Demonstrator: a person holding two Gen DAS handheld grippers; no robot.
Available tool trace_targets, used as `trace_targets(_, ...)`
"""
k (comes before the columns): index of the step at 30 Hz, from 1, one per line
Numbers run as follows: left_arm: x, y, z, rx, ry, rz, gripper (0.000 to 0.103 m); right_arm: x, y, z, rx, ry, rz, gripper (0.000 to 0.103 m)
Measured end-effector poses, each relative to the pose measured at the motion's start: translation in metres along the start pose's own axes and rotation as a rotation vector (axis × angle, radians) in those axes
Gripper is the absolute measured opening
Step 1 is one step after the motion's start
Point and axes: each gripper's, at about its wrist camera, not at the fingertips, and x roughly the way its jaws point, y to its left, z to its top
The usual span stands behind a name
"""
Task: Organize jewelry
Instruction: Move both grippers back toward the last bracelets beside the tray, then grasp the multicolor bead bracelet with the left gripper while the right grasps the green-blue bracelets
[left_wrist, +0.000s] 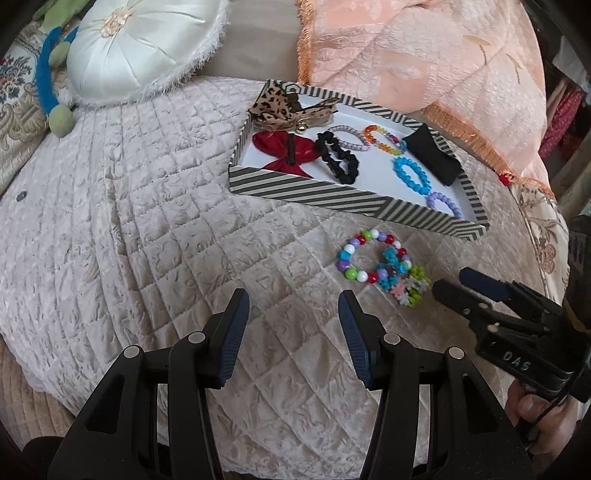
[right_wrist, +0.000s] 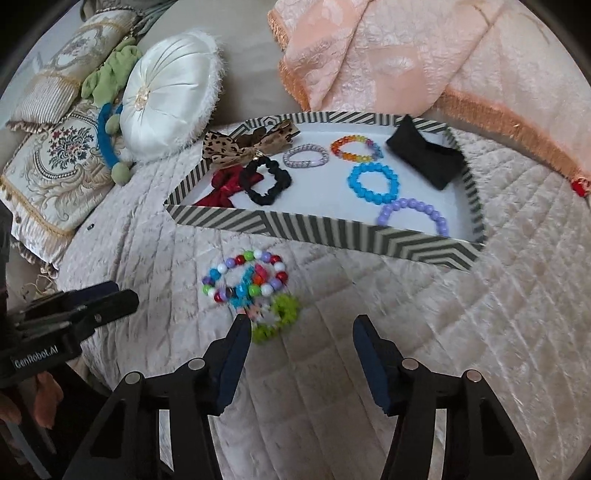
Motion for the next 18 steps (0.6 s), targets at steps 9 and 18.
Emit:
trace_targets(9, 0.018, -0.003, 0.014, -0.012, 0.021, -0.012, 0.05, 0.019, -0.01, -0.001, 0.035, 0.043, 0.072, 0.014)
trace_targets(18, 0.04, -0.024, 0.026, 0.0, 0.047, -0.037, 0.059, -0.011, -0.048, -0.013, 0.105, 0.011, 0.0, 0.011)
